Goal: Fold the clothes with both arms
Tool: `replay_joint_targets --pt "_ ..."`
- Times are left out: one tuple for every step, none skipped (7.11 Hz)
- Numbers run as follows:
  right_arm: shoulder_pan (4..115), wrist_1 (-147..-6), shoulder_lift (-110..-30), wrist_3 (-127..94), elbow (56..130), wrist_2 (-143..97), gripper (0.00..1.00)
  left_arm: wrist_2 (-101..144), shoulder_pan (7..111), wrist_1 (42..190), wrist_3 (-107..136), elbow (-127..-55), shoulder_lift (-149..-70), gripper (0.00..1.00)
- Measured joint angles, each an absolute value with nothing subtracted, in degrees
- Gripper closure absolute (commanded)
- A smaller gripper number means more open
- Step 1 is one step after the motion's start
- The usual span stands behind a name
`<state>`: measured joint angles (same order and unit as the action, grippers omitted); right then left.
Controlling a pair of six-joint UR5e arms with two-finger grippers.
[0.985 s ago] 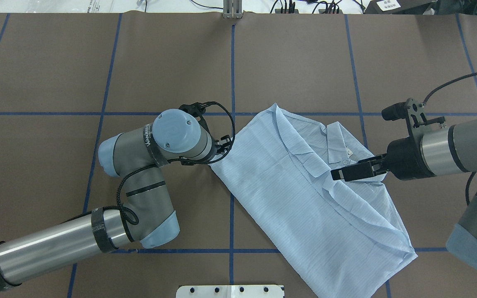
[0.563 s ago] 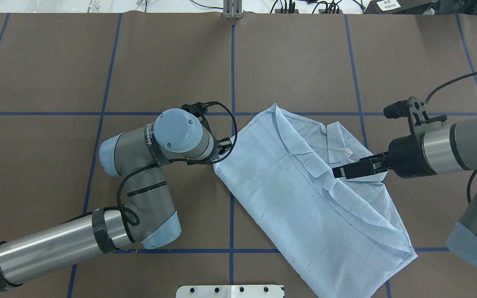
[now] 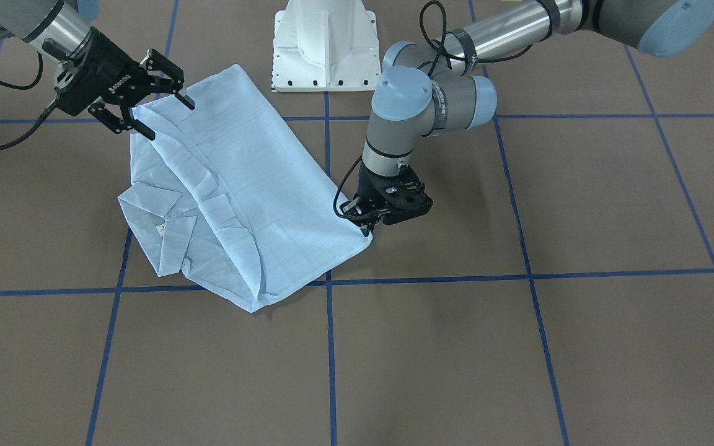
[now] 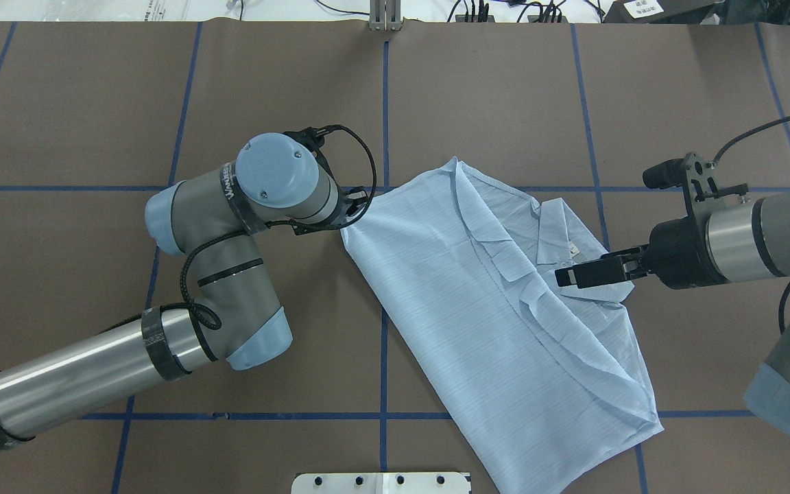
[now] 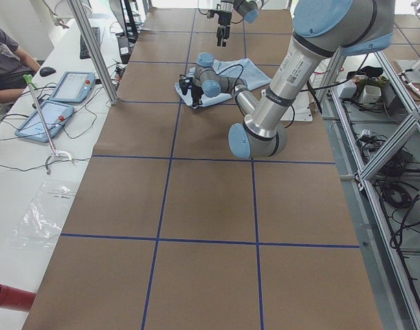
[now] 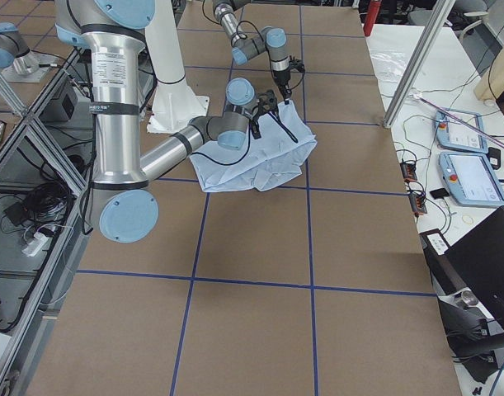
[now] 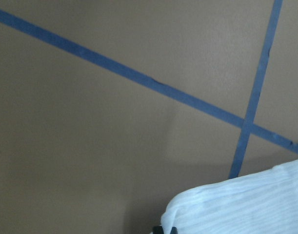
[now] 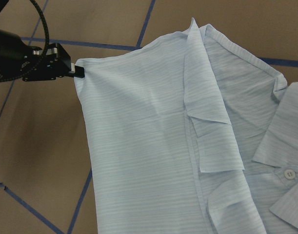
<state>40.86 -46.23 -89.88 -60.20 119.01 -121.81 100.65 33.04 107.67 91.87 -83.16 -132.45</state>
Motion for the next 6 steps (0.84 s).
replay_joint_targets --pt "41.2 -46.2 -89.9 -60.2 119.0 -121.8 0.00 100.5 34.8 108.3 89.8 -81.0 -133.2 1.00" --pt "41.4 -46.2 -89.8 -60.3 119.0 -121.8 0.00 100.5 36.6 110.2 88.1 -77.2 -134.9 1.00" --pt "41.6 -46.2 -89.8 -60.3 119.0 -121.8 0.00 100.4 38.2 114.6 87.0 -70.8 -137.9 1.00" --pt "41.7 -46.2 -89.8 -60.3 119.0 -121.9 0.00 99.6 39.7 119.5 85.4 -63.6 -141.2 1.00" --pt "41.8 -46.2 -89.8 -60.3 119.0 -121.9 0.00 98.3 41.1 123.1 83.2 -58.3 -143.4 1.00" --pt "41.9 -46.3 -89.8 -60.3 119.0 -121.9 0.00 97.2 42.2 126.9 81.2 -54.1 -144.8 1.00"
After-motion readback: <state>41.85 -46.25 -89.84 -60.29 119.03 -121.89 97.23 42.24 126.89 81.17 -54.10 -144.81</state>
